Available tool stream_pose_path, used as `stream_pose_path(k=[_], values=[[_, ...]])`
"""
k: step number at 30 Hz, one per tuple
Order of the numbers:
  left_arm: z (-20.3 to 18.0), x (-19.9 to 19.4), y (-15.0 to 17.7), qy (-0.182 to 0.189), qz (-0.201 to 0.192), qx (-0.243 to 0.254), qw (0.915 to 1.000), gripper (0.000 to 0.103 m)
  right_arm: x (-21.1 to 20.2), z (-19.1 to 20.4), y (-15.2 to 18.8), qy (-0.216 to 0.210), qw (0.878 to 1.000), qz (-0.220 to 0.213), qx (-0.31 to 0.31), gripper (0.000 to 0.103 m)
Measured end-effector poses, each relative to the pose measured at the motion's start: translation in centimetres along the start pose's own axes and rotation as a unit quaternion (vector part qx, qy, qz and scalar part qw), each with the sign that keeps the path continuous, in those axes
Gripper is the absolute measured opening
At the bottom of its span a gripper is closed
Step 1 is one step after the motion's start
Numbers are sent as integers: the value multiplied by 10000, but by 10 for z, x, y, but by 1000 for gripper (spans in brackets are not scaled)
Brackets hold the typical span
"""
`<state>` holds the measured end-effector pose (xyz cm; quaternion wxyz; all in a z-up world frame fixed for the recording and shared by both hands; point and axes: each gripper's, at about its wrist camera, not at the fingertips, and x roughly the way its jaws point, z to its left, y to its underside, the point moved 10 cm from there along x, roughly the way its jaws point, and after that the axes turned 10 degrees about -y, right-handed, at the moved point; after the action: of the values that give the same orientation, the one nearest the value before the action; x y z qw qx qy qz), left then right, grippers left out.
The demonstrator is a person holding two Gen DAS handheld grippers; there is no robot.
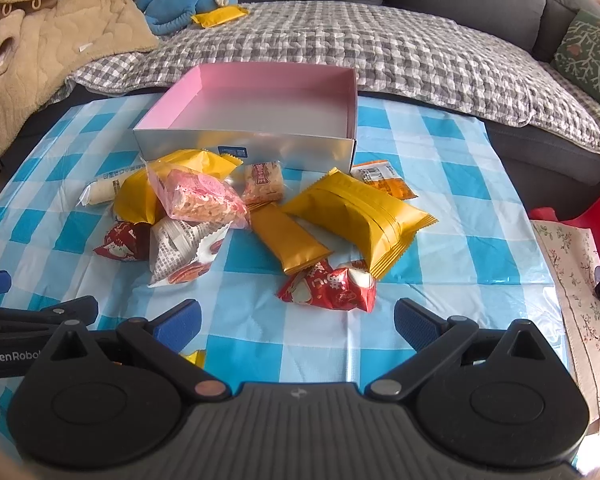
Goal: Organize snacks
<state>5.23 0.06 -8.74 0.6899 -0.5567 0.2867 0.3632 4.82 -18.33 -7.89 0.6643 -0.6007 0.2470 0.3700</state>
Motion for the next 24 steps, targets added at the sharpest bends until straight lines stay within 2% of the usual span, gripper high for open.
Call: stream_pose_path(k=[24], values=[[0, 2, 2, 6, 19, -1, 10000, 103, 0, 0, 0, 47, 10000, 5, -29, 103]])
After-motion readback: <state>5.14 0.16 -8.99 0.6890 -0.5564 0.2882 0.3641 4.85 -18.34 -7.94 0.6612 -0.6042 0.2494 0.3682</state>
